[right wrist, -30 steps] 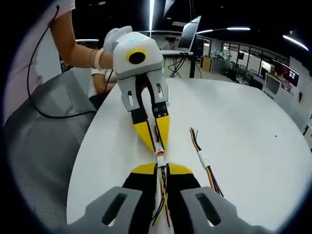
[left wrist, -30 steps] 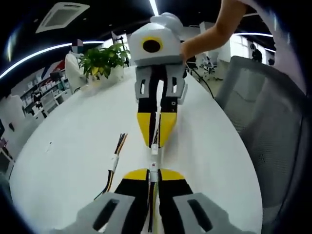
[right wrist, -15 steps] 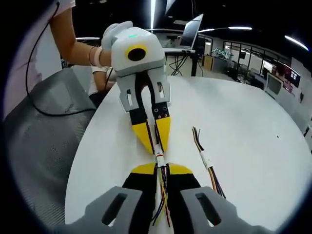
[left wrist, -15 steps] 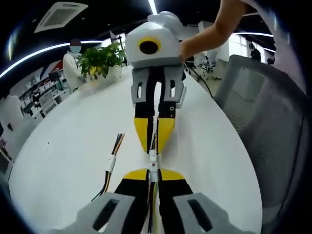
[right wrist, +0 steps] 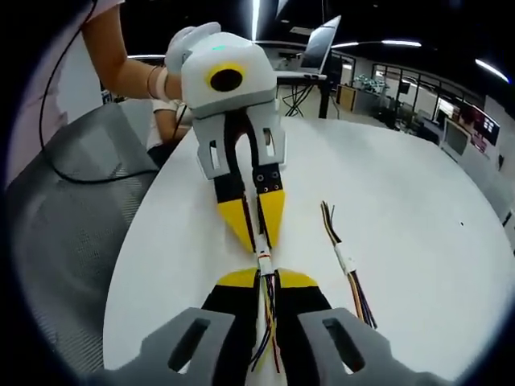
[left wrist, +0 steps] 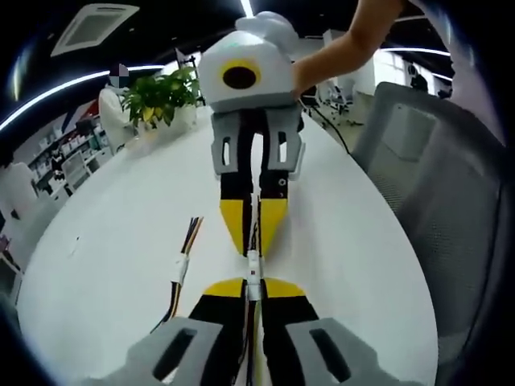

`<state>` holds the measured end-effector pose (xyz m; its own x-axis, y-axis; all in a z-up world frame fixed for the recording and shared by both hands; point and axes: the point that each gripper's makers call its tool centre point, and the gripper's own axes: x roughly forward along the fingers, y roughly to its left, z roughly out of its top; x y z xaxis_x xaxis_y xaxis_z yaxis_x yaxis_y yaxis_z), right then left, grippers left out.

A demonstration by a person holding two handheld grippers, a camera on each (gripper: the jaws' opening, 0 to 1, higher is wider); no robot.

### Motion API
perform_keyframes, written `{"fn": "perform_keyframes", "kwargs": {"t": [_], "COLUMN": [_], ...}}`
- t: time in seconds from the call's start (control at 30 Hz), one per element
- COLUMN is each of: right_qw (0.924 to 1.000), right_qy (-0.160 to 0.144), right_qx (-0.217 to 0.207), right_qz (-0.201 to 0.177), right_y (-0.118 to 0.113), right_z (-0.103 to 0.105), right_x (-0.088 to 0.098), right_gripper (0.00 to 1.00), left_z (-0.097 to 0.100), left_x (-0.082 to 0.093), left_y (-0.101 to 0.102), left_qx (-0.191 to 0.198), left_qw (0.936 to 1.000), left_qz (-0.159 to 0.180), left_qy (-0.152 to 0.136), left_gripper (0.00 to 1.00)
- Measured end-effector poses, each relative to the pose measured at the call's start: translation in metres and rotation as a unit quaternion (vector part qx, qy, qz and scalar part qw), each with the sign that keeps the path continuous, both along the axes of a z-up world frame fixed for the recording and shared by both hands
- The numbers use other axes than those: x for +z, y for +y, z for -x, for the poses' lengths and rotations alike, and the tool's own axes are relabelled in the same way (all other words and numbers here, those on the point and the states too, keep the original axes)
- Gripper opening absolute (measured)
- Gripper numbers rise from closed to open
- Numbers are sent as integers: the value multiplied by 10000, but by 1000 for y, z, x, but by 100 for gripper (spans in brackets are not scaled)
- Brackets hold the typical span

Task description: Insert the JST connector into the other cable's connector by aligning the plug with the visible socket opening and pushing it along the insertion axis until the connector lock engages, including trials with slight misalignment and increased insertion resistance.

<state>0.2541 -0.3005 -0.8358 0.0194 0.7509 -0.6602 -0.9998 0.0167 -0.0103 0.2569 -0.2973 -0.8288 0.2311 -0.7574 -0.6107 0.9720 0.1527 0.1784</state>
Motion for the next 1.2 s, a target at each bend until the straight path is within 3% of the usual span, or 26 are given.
{"fn": "perform_keyframes", "kwargs": {"t": [1.2], "right_qw": [9999], "right_qy": [-74], "right_qx": [109], "right_qz": [66], "right_y": [4], "right_z": [-1], "right_x": [1], "right_gripper": [3], "left_z": [2], "left_x": [3], "left_y": [-5], "left_qx": [-159], "left_qw": [9997], "left_qz": [-27], "left_qy": [-163], "left_gripper": [0]}}
